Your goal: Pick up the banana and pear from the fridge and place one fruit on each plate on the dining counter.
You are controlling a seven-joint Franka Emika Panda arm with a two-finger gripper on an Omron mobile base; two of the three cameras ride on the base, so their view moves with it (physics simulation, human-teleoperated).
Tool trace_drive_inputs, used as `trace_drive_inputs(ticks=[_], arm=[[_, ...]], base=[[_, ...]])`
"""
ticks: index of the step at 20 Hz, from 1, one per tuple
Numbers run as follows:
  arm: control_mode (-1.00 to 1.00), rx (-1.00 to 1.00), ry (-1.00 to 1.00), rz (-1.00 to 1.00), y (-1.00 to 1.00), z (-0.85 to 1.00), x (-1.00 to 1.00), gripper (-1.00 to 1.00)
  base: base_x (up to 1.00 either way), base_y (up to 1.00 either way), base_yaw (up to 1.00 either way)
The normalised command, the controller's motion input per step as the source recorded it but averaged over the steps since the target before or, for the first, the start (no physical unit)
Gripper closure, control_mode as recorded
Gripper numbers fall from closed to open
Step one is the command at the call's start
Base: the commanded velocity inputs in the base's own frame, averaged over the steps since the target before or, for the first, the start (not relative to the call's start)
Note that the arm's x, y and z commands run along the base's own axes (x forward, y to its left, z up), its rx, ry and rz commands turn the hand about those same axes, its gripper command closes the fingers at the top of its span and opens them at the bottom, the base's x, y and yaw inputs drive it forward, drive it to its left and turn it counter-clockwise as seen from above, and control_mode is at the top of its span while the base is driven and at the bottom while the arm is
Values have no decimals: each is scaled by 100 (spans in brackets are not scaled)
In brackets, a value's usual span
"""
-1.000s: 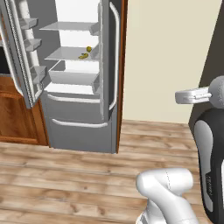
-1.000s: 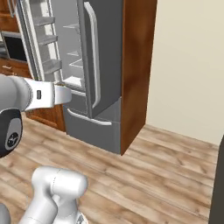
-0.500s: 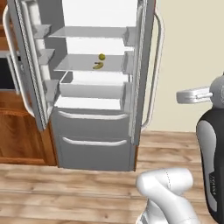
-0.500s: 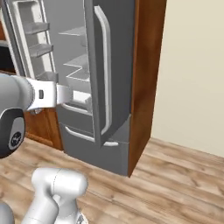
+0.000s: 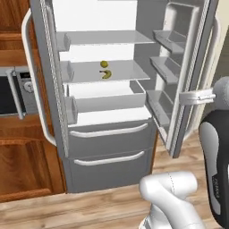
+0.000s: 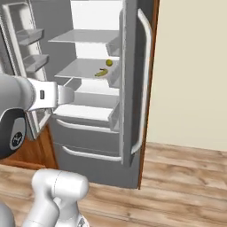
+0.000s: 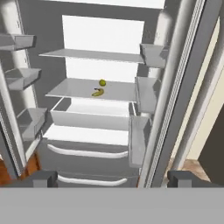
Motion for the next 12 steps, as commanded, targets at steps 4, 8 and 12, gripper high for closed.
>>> trace_drive_inputs(ticks=[4, 8, 12], arm=[[100, 0, 0, 0, 0, 0, 0, -100], [100, 0, 0, 0, 0, 0, 0, -100], [100, 0, 0, 0, 0, 0, 0, -100]], base=[[2, 78, -32], [25, 5, -1], [64, 0, 0]])
